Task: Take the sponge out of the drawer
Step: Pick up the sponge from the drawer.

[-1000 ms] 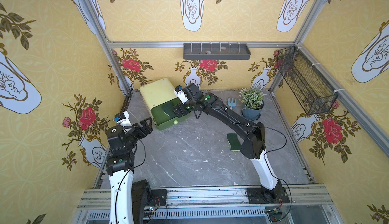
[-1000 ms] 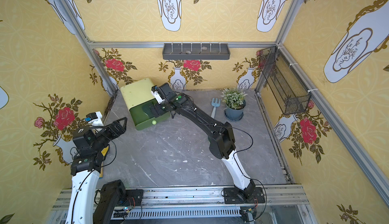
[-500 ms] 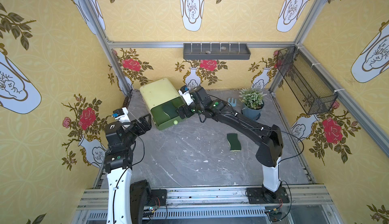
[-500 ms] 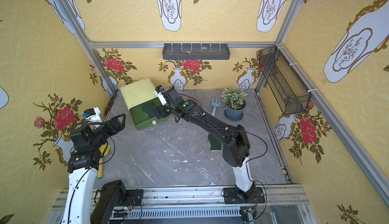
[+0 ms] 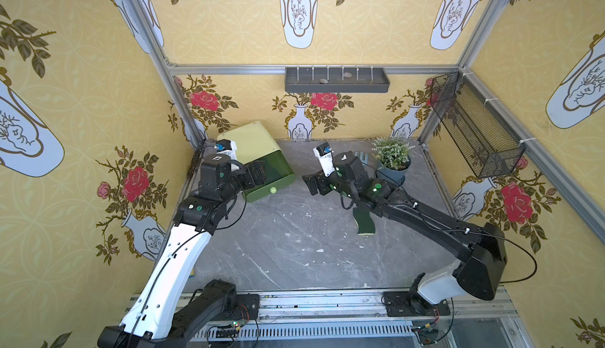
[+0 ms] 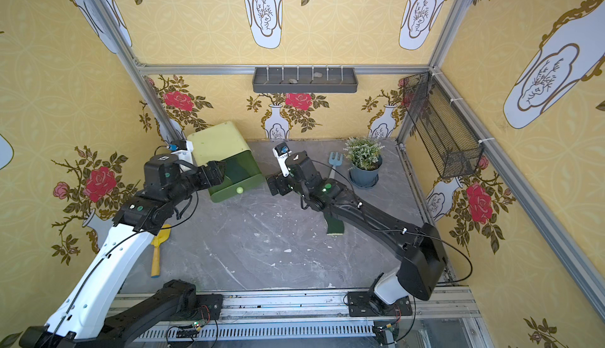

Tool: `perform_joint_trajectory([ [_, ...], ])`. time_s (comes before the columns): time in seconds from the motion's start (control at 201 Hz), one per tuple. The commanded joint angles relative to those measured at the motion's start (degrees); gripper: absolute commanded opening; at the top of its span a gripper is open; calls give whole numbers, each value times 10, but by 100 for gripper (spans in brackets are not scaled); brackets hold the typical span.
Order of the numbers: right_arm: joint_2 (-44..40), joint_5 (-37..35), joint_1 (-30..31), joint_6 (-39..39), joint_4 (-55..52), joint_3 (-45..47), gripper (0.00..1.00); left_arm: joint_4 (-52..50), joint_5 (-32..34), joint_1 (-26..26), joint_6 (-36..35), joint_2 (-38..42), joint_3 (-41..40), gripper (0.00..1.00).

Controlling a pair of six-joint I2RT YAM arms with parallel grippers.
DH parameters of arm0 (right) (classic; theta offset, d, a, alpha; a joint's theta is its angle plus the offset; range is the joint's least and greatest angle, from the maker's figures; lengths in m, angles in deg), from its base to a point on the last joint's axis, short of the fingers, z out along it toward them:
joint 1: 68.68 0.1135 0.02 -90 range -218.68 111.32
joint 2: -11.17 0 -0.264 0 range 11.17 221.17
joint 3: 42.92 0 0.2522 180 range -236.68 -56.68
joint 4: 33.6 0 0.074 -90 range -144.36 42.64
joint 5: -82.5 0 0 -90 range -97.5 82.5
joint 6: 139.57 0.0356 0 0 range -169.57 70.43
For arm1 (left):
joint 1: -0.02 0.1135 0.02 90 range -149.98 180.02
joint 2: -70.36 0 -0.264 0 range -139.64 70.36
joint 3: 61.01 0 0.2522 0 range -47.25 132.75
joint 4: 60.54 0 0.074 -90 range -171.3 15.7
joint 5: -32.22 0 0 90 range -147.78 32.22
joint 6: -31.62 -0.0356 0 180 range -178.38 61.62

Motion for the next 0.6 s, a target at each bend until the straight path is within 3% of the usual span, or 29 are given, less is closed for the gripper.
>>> perform_joint_trajectory([
  [0.0,-48,-23,-20,23,41,55,98,-29,71,-32,47,-41,28,98],
  [0.244,-131,15,-88,50,75,168,98,-191,215,-105,147,-200,187,100],
  [0.428,-137,29,-101,46,88,195,98,-267,234,-107,188,-283,261,100],
  [0.592,-135,46,-109,41,101,214,98,-277,235,-108,187,-316,278,100],
])
